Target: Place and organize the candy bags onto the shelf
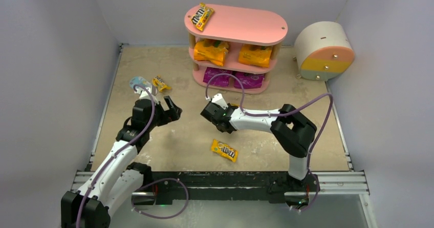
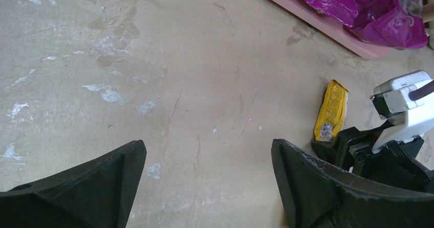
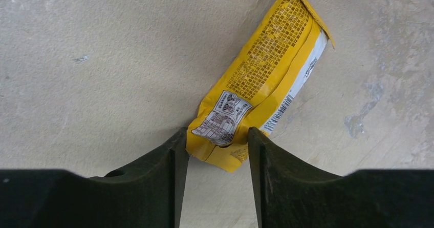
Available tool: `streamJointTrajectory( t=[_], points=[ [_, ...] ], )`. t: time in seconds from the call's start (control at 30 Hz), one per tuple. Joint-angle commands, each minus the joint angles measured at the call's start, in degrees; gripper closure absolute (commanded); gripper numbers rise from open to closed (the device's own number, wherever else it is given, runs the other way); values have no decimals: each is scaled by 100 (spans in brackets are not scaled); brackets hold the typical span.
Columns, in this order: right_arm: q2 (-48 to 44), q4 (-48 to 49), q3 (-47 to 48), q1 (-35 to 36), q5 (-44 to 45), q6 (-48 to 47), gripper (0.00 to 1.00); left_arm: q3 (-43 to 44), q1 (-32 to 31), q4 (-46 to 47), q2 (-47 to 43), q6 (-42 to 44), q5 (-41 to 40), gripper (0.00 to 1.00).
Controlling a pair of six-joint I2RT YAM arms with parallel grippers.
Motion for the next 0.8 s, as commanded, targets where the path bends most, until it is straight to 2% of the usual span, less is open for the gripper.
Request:
streamJointTrajectory(
  t=[0.0, 0.2, 0.4, 0.6, 0.77],
  points=[
    [90, -101, -17, -15, 327, 25, 54, 35, -24, 10, -60, -88, -78, 2],
    [20, 9, -86, -1, 680, 26, 73, 47, -24, -16, -43, -97, -78, 2],
    [-654, 256, -337, 5, 661, -55, 100, 47, -24, 96, -12, -76, 25, 2],
    [-1932, 886, -782, 5, -477, -287, 100, 25, -24, 455, 27, 35, 579, 1],
    [-3446, 1433, -1080, -4, -2437, -514, 100, -320, -24, 2026, -167, 257, 2554, 1]
  ],
)
